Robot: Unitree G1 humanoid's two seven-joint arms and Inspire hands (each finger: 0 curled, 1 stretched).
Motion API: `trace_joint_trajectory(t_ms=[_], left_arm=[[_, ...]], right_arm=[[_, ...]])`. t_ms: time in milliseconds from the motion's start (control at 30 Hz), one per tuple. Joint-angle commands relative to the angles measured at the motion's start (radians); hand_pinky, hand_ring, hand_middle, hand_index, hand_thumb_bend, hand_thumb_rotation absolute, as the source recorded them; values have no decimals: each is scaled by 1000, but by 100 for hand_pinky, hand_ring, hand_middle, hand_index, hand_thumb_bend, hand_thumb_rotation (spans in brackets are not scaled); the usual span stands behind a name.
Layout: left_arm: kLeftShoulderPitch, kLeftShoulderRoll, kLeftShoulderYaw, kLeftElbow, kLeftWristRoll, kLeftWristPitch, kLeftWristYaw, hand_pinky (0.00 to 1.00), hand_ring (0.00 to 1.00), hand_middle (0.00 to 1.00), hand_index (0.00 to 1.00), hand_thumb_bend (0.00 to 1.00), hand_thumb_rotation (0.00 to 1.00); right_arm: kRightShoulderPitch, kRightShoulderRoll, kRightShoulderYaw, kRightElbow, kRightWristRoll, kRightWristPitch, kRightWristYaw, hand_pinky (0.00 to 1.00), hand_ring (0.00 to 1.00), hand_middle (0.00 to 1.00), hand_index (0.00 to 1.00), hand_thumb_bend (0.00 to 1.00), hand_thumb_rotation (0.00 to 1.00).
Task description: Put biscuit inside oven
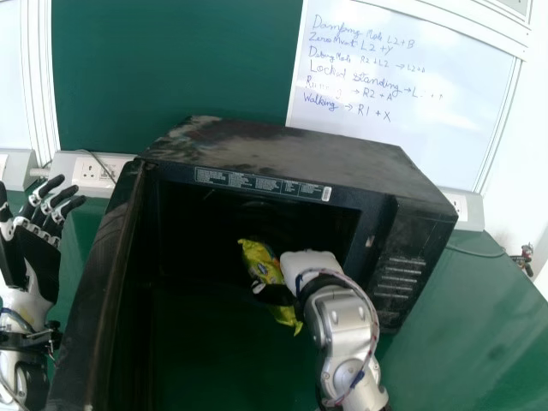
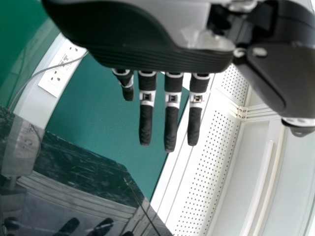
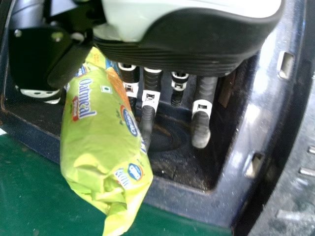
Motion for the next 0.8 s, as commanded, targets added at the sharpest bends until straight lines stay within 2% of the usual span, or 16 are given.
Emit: trace_joint_trajectory(t_ms=[0,100,233,433,567,767], left_arm=[[1,-4,-7,-4,11,-16,-7,69,68,67,70,73,62],[3,-4,-8,-2,17,-20,-9,69,68,67,71,72,63],[4,-3,-7,2,13,-25,-16,68,67,66,70,73,63],[7,-4,-8,2,16,-31,-22,68,67,66,69,71,64],[4,-4,-9,3,20,-30,-20,67,67,66,69,72,64],[1,-6,-12,6,25,-33,-21,67,67,66,69,71,64]], right_arm=[[-42,-11,2,25,19,14,-29,14,22,47,75,56,0],[-58,-18,6,55,44,22,-49,14,21,47,79,56,0],[-77,-22,17,91,60,37,-76,12,19,47,77,56,0],[-116,-26,38,142,80,64,-96,14,22,47,72,56,0],[-158,-20,50,186,84,91,-107,13,20,47,75,56,0],[-214,-11,65,264,128,114,-178,12,19,47,73,56,0]])
